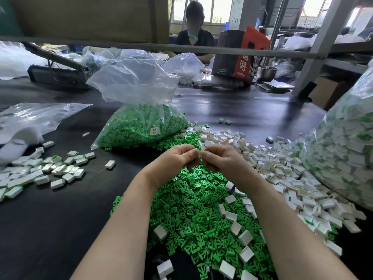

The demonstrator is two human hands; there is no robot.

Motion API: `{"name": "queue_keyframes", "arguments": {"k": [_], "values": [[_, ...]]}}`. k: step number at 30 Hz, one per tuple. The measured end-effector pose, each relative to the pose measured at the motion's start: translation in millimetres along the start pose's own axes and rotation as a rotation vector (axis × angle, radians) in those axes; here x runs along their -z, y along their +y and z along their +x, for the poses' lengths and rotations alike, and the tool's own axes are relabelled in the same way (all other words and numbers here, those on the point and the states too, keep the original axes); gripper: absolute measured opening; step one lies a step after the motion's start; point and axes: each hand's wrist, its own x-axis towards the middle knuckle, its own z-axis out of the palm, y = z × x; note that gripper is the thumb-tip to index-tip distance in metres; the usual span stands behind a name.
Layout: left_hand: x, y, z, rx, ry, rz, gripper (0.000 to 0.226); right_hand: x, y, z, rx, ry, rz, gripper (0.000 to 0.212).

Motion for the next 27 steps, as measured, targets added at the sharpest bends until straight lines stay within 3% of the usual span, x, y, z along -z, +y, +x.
{"name": "queue_keyframes", "arguments": {"k": [9, 18, 27], "values": [[-0.7, 1.6, -0.4, 0.016, 0.009, 0.142, 0.027, 1.3, 5.9, 1.3, -0.047, -0.03, -0.032, 0.028], [0.0, -0.7, -0.2, 0.028, -0.039, 0.09, 0.024, 2.7, 4.9, -1.8, -0.046, -0.118, 0.024, 0.022], [-3.0, -2.6, -0.3, 0.03, -0.043, 0.104, 0.03, 1.4, 8.8, -2.4, -0.039, -0.105, -0.045, 0.025]]}}
